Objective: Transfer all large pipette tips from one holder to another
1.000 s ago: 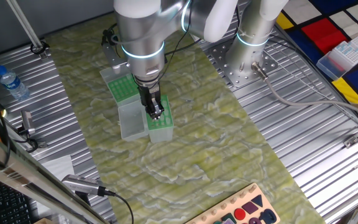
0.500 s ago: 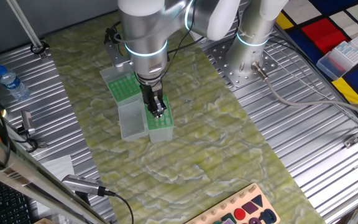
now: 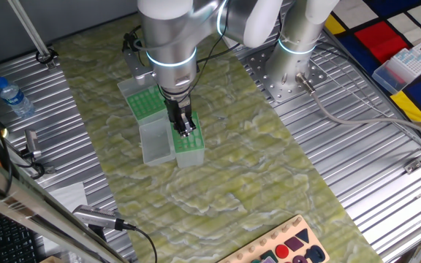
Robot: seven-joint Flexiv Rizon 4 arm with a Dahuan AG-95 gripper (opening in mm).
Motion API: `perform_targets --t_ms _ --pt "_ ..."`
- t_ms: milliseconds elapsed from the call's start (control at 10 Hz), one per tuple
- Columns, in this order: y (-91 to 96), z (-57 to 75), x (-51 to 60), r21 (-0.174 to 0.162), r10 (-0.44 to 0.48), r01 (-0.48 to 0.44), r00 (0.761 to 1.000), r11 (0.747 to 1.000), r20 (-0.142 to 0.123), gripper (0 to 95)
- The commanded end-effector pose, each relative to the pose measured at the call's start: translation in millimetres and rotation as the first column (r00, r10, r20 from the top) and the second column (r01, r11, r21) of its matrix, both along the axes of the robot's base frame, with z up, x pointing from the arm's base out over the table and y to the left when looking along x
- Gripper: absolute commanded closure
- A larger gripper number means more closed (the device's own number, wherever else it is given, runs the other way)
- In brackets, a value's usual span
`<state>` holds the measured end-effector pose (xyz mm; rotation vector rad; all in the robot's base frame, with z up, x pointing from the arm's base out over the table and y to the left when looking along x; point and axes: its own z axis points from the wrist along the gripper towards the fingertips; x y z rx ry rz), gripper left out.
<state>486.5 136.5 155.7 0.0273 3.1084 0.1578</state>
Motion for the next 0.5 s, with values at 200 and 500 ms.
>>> perform_targets --t_ms 200,500 --pt "4.6 15.6 1.4 -0.001 0.005 -0.005 1.0 1.0 -0.014 95.0" --pt "9.9 46.2 6.5 -0.004 0.021 -0.021 0.999 1.0 -0.041 95.0"
